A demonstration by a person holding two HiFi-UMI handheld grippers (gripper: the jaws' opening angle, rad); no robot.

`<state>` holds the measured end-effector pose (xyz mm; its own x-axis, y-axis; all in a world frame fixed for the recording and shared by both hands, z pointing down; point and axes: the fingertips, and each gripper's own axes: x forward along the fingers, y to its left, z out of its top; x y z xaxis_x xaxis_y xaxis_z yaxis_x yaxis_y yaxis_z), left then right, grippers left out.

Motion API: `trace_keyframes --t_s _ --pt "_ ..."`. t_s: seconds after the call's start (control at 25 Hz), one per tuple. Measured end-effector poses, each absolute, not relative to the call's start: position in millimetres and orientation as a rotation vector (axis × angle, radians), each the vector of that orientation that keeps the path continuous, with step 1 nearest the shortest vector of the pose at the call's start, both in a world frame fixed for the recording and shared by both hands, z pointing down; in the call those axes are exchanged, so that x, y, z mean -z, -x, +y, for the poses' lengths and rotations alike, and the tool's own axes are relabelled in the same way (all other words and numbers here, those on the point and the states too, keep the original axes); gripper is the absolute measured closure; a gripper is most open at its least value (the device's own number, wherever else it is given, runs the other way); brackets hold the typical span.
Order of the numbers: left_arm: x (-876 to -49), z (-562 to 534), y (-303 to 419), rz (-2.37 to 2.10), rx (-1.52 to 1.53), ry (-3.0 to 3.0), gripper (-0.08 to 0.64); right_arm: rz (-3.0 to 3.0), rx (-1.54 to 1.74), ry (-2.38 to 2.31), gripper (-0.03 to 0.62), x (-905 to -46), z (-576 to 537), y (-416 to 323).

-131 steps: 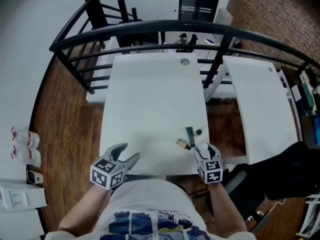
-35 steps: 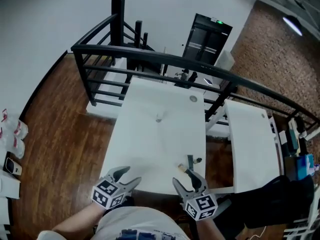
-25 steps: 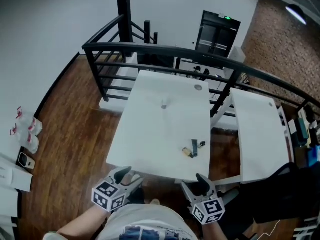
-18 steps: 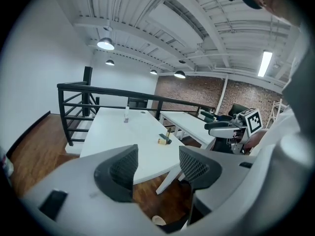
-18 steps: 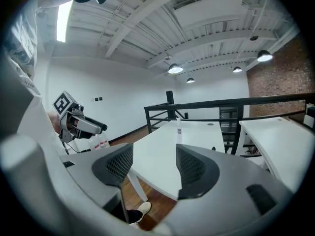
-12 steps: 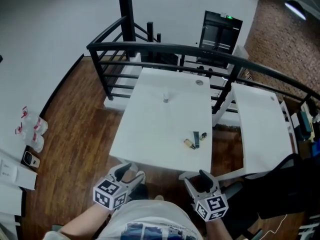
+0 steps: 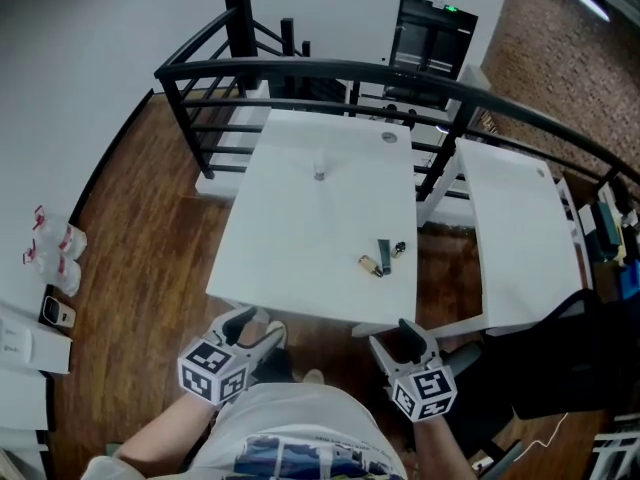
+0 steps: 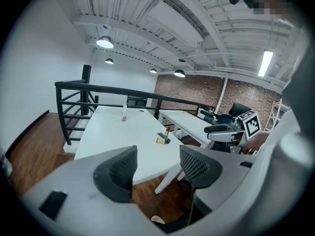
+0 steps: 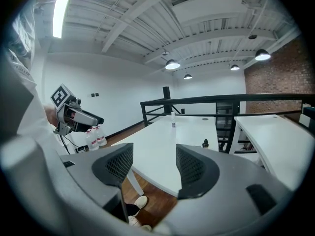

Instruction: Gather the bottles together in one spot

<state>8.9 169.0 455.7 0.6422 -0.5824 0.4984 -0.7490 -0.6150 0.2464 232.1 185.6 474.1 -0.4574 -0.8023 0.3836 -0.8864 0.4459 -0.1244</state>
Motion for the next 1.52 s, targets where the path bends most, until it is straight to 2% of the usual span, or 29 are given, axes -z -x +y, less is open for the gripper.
trace_keyframes --t_s 0.36,0.52,0.56,0.88,0.96,1.04,1.24,1.32,1.52 --pt "-458.9 135.7 -2.6 -1.042 -0.521 -2.439 0.314 -2.295 -0.423 -1.501 0.298 -519.6 122.0 -263.3" --pt "-465.0 116.8 7.3 -1.035 -0.549 -2.430 0.314 -2.233 -0.412 -1.565 0.326 -533.2 73.0 -286.0" --pt "-467.3 111.4 10.6 -1.036 -0.559 -2.426 0.314 -2.223 -0.421 -1.584 0.351 -536.3 60.3 -291.5" --pt "-484.7 74.1 33.3 -1.010 -0.616 -2.379 0.314 -2.103 -0.475 -1.663 0.383 -584.5 -28.5 -320.6" --pt "-487.6 66.0 38.6 -1.012 -0.625 -2.369 0.314 -2.073 -0.495 -1.683 0.409 -597.0 -44.2 -325.7" --pt "-491.0 59.1 44.3 -1.014 -0.629 -2.356 0.314 -2.034 -0.503 -1.696 0.441 -609.0 -56.4 -329.9" --pt "-502.0 45.4 55.9 -1.007 -0.654 -2.335 0.314 -1.974 -0.529 -1.713 0.445 -629.5 -77.2 -333.8" --pt "-506.0 39.4 58.7 -0.998 -0.658 -2.331 0.314 -1.953 -0.526 -1.730 0.480 -633.1 -79.9 -335.0" --pt "-510.0 23.1 54.9 -0.950 -0.661 -2.343 0.314 -1.918 -0.497 -1.753 0.499 -627.9 -80.0 -337.6"
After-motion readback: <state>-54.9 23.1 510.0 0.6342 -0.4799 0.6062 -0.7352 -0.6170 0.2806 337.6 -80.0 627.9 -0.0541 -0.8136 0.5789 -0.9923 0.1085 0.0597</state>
